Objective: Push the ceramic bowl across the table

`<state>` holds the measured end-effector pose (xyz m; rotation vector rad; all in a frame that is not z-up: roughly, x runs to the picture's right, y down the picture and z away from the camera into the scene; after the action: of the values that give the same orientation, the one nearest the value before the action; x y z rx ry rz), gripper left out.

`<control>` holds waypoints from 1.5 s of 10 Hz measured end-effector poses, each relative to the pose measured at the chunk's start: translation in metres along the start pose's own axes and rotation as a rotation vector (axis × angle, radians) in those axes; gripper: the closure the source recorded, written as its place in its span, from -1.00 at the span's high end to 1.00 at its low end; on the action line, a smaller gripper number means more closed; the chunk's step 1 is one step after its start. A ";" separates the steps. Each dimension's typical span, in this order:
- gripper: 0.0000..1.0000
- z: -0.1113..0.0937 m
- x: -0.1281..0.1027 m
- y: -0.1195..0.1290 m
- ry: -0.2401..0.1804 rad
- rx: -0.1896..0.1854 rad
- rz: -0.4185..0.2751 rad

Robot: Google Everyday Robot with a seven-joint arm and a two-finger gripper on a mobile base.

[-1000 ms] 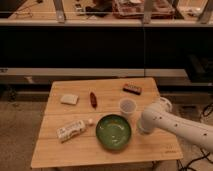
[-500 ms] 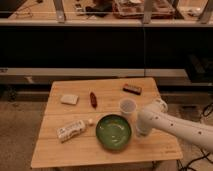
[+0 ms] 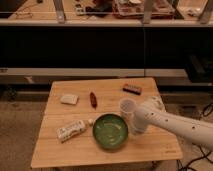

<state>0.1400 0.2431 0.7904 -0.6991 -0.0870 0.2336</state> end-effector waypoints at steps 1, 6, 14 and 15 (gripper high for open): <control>-1.00 0.002 -0.007 -0.001 -0.003 -0.007 -0.011; -1.00 0.011 -0.044 -0.010 -0.025 -0.028 -0.069; -1.00 0.028 -0.117 -0.013 -0.054 -0.039 -0.187; -1.00 0.031 -0.129 -0.013 -0.055 -0.041 -0.208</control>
<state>0.0123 0.2215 0.8220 -0.7195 -0.2161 0.0512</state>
